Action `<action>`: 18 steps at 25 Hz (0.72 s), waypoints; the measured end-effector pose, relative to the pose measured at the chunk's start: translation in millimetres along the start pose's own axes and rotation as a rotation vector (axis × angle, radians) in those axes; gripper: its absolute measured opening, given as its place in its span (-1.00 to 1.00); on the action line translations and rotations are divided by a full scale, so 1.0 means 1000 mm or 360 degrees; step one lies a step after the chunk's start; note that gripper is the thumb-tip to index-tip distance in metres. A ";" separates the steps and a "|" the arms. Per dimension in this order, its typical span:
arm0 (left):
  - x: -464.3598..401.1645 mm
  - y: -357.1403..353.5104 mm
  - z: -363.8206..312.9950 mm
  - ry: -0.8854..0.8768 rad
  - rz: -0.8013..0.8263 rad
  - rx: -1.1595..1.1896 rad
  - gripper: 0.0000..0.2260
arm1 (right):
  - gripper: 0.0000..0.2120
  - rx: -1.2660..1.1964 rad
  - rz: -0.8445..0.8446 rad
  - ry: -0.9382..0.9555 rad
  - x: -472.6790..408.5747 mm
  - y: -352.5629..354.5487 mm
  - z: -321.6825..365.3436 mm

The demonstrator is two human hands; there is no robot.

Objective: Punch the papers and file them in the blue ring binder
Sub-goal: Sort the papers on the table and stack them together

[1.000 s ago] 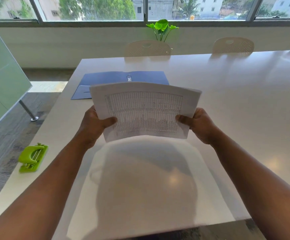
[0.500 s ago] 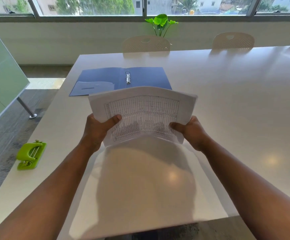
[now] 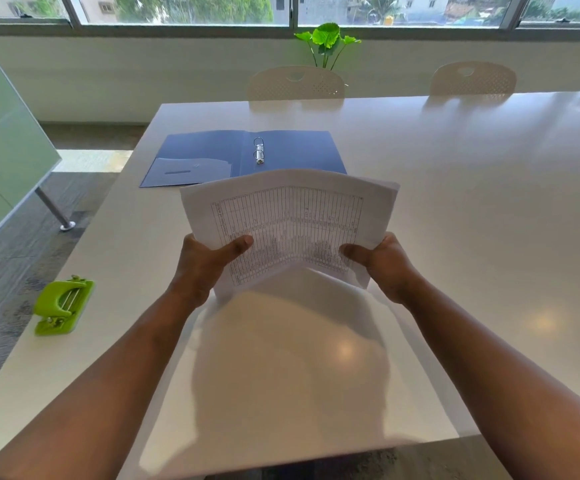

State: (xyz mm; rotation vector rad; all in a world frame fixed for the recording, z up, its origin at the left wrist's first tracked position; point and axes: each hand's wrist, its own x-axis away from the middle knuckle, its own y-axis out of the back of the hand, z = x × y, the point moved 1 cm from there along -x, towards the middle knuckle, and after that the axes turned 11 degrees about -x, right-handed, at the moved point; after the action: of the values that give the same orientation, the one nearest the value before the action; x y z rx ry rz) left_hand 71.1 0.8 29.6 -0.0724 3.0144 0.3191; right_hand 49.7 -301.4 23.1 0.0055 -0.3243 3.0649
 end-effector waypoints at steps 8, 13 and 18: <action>-0.008 0.005 0.003 -0.0020 0.0059 -0.0113 -0.67 | -0.69 0.0006 0.0022 -0.0007 -0.002 0.008 0.004; -0.019 0.012 -0.012 -0.0042 0.0113 -0.0182 -0.77 | -0.71 -0.0018 0.0127 -0.0006 -0.003 0.012 0.013; -0.031 0.022 -0.017 0.0004 0.0214 -0.0135 -0.72 | -0.69 -0.0359 0.0193 -0.0061 -0.002 0.009 0.020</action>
State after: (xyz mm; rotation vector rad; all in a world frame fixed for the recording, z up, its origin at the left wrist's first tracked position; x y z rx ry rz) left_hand 98.6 20.0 54.3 0.1234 3.0138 0.4595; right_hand 51.0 -314.3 40.6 0.0355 -0.6959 3.1299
